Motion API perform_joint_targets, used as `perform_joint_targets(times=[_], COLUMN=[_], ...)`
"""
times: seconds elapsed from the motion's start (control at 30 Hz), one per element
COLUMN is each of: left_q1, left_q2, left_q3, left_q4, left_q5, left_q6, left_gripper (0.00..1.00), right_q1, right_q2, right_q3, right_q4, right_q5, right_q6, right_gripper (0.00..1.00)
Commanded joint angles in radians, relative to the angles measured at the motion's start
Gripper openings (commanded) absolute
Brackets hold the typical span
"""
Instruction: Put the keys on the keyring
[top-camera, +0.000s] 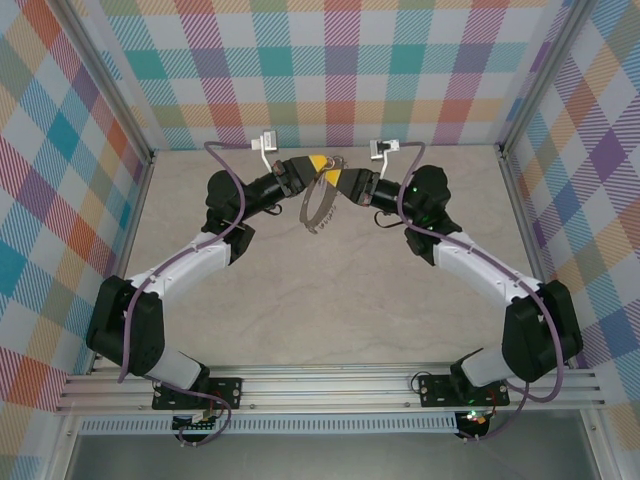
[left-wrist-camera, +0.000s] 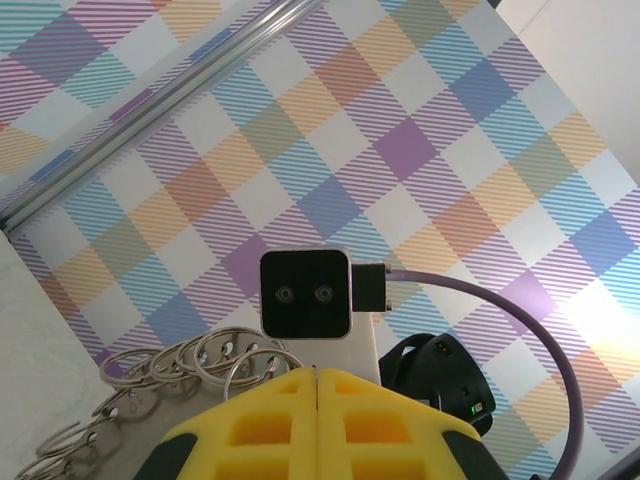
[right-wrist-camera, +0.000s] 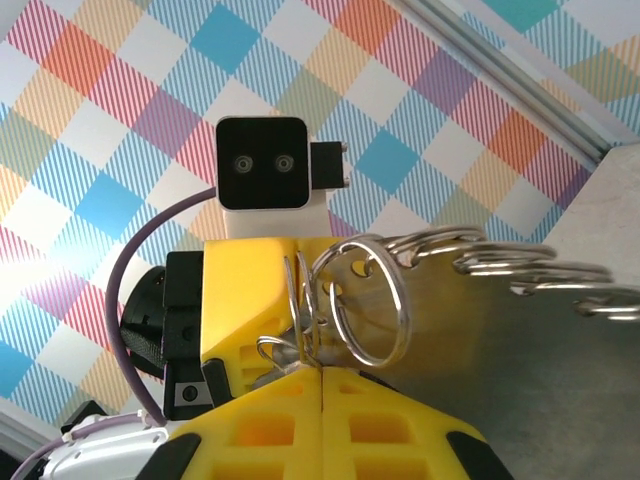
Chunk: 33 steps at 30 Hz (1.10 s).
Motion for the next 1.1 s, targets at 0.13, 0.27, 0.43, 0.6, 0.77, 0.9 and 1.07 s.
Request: perform_joint_targets(times=[0.13,0.27,0.43,0.6,0.77,0.9,1.07], left_q1=[-0.019,-0.019,-0.018,-0.019,-0.018,-0.019,-0.019], left_q2=[-0.004,-0.005,-0.006,-0.008,-0.009,-0.009,-0.010], left_q3=[0.017,0.017,0.019,0.020,0.018,0.019,0.020], left_q4=[0.102,0.102,0.103,0.108,0.108,0.107,0.106], left_q5=[0.007,0.006,0.003,0.002,0.003,0.004,0.004], left_q6=[-0.018,-0.016,-0.018,-0.021,-0.020,-0.021,-0.021], left_gripper=[0.00,0.00,0.00,0.00,0.00,0.00,0.00], right_q1=[0.015,0.016,0.015,0.015,0.015,0.005,-0.045], right_q2=[0.014,-0.014,-0.041,-0.060,-0.059,-0.079,-0.161], right_q3=[0.048,0.033,0.015,-0.007,-0.004,-0.014,-0.075], right_q4=[-0.023,-0.073,-0.157,-0.176,-0.167,-0.188,-0.211], right_q5=[-0.055,-0.035,-0.023,-0.007,-0.005,0.012,0.059], right_q6=[-0.009,-0.043,-0.080,-0.096,-0.091,-0.106,-0.111], right_gripper=[0.00,0.00,0.02,0.00,0.00,0.00,0.10])
